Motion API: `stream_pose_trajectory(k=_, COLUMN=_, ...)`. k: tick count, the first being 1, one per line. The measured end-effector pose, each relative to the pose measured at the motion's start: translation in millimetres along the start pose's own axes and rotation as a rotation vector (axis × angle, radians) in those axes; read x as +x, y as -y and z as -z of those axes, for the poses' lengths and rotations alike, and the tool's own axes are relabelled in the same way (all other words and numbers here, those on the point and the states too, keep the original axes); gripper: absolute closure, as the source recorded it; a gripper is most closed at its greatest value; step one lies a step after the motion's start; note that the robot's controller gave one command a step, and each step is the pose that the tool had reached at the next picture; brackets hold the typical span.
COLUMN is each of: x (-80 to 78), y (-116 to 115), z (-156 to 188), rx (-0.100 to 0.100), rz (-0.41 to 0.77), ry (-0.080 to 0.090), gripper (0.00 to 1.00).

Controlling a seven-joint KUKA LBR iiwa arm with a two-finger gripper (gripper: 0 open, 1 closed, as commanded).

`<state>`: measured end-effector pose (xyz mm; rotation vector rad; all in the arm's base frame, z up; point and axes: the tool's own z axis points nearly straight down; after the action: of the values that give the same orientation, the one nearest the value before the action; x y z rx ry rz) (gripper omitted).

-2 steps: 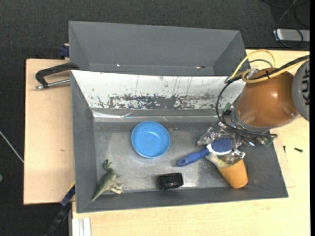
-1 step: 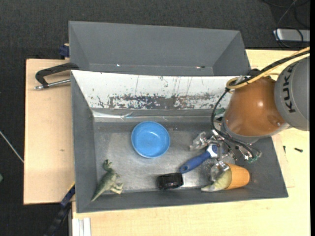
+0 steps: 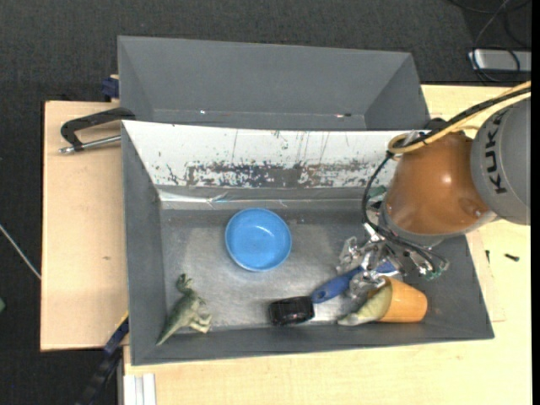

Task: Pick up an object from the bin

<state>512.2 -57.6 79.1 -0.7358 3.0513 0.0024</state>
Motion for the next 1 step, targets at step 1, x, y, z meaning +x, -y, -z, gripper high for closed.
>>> stream_pose_trajectory(k=1, x=10.7, y=-12.0, z=104.7, rx=0.006, rz=0.031, ry=0.007, gripper=1.00)
